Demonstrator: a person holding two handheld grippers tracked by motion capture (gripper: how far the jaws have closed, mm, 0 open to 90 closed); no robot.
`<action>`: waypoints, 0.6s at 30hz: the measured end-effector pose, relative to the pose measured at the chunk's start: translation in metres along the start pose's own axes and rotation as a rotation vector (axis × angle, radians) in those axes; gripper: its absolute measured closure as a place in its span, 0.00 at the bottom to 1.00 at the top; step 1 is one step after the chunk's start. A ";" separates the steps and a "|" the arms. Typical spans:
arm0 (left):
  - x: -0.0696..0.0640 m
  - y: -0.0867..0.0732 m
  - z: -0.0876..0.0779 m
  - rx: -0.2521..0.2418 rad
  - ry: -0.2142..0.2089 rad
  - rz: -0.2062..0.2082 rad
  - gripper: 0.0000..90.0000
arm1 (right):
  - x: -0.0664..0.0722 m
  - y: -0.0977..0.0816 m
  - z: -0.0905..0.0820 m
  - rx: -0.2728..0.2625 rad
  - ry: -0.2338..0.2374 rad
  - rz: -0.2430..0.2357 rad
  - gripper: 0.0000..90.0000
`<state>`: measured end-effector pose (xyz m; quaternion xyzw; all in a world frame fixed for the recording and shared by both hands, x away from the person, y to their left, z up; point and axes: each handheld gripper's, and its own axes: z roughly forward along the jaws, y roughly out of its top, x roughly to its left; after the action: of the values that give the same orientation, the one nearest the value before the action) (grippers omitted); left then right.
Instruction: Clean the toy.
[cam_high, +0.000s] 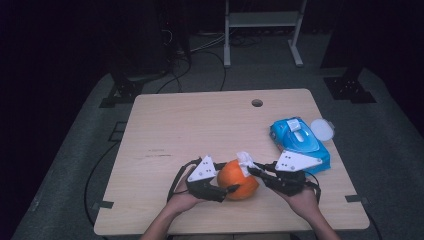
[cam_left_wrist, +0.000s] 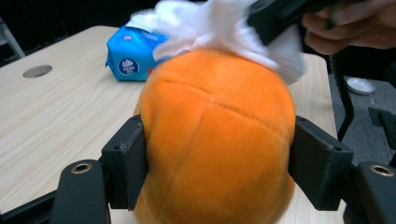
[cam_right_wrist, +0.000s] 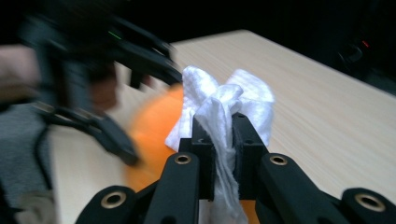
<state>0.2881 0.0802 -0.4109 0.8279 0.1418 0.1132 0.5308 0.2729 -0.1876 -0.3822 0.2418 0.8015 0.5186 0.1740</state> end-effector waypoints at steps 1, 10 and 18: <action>0.000 0.000 0.000 0.002 -0.002 0.000 0.31 | -0.004 -0.005 0.001 0.016 -0.008 0.011 0.90; 0.002 -0.003 0.002 0.015 0.003 -0.018 0.30 | 0.018 0.003 0.006 -0.014 0.067 -0.025 0.90; 0.004 -0.009 0.008 -0.032 -0.010 -0.029 0.20 | 0.003 -0.009 0.009 -0.002 0.031 0.013 0.90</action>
<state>0.2936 0.0786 -0.4220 0.8176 0.1492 0.1037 0.5464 0.2734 -0.1826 -0.3938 0.2387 0.8019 0.5243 0.1582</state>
